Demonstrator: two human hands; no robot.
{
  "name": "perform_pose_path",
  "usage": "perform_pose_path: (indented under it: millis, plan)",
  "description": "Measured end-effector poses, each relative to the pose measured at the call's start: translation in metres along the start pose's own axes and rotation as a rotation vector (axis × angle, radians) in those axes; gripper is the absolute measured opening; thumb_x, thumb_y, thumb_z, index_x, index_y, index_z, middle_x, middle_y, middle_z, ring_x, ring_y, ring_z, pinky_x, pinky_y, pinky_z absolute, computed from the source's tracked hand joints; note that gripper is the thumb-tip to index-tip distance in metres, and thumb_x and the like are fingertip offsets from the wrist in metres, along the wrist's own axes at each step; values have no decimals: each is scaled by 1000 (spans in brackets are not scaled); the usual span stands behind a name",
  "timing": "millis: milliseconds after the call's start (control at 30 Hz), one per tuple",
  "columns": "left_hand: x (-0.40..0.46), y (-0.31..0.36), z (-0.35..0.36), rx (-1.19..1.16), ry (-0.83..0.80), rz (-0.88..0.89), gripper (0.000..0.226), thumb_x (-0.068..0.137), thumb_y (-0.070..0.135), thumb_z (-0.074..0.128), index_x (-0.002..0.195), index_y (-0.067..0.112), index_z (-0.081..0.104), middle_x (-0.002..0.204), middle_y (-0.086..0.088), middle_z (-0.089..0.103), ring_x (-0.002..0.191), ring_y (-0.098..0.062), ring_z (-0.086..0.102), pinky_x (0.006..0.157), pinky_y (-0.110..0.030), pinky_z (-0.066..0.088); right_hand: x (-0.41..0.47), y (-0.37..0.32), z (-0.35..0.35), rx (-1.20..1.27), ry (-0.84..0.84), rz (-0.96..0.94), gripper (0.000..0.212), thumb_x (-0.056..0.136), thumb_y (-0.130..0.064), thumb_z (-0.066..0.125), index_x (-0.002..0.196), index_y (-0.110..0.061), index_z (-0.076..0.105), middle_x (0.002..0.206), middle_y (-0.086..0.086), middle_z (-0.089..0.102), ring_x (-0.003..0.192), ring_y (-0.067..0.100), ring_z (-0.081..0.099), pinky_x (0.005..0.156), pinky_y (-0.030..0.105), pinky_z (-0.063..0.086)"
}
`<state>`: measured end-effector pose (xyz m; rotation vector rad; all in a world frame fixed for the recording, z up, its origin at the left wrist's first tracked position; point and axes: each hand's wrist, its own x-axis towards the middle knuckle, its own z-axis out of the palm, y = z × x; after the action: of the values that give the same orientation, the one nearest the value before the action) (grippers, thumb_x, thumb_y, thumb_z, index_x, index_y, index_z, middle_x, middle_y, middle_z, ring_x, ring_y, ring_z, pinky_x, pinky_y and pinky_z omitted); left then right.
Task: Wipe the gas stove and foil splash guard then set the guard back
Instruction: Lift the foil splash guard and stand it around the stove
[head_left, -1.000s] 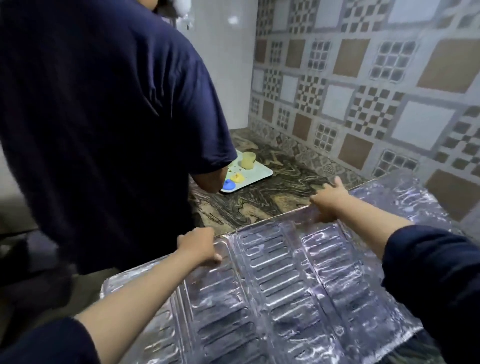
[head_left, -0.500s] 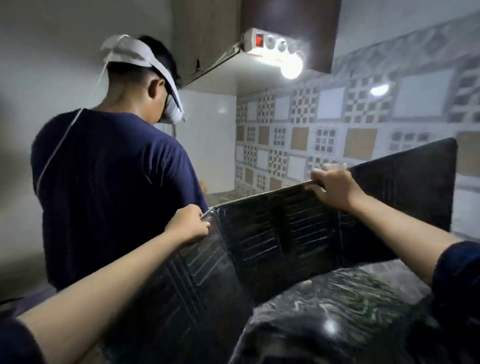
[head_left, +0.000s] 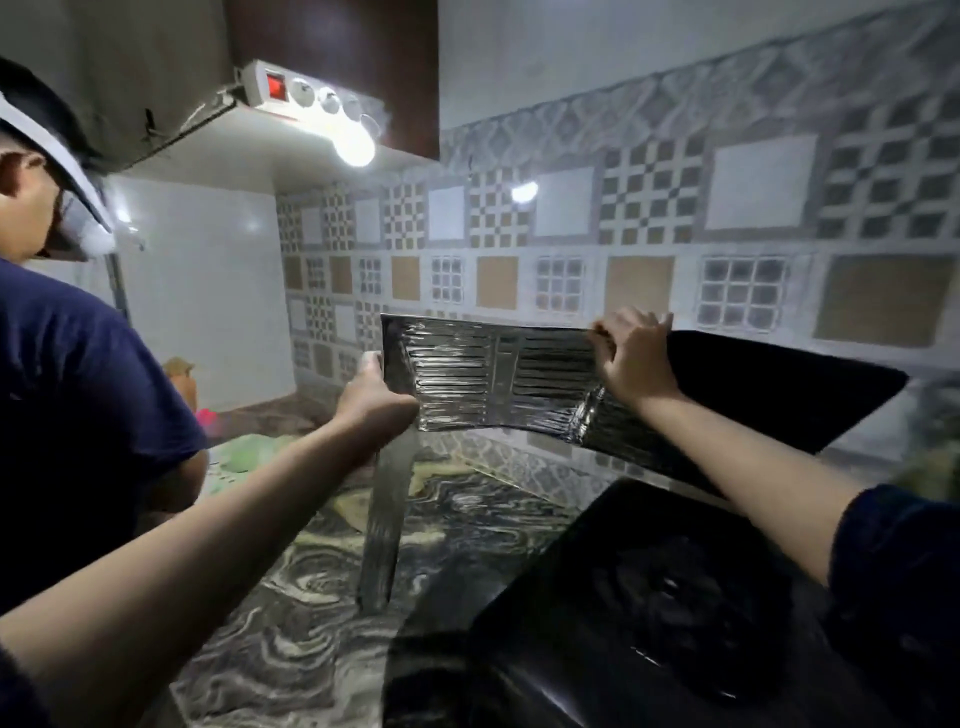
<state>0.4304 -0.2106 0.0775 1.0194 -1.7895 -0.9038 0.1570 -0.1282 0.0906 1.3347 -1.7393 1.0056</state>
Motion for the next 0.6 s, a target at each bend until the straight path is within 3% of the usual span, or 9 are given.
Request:
perform_pose_path:
  millis: [67,167,333,467,533,600]
  plan:
    - [1,5,25,-58,-32,35,56,63,3,52,117,18,44,97,-7,63,89,-25,62,79,-40,56,-7,19,-7,6,20,25,18,87,-21,60,86,-6,68,92,16,68,93,37,59,101,54,26]
    - [11,10,60,-121,-97,49,53,74,-12,51,122,11,45,97,-6,60,81,-15,57,62,-26,49,-16,42,-11,-19,20,64,12,85,-17,65,82,-5,68,87,14,68,94,36,58,103,60,24]
    - [43,17,115,-164,-219,33,43,75,-17,48,110,8,49,87,-4,59,89,-23,57,68,-28,48,-28,85,-19,-106,33,150,14,87,-18,61,85,-6,68,90,10,67,97,32,55,107,52,17]
    - [68,23,152,-163,-348,59,45,77,-15,45,117,5,48,91,-8,58,91,-26,57,68,-32,49,-34,113,-31,-187,47,187,17,86,-23,58,80,-10,68,84,7,66,90,31,57,97,50,27]
    - [78,27,171,-158,-434,59,43,79,-15,45,116,8,44,88,-6,56,90,-26,56,65,-32,50,-36,128,-37,-252,72,199,19,86,-24,56,78,-12,67,81,5,65,88,30,57,93,43,27]
    - [83,29,185,-139,-509,67,45,79,-13,47,118,10,43,92,-7,56,95,-29,57,75,-40,54,-40,140,-46,-280,68,239,17,87,-21,57,79,-11,67,83,6,65,91,30,56,98,42,23]
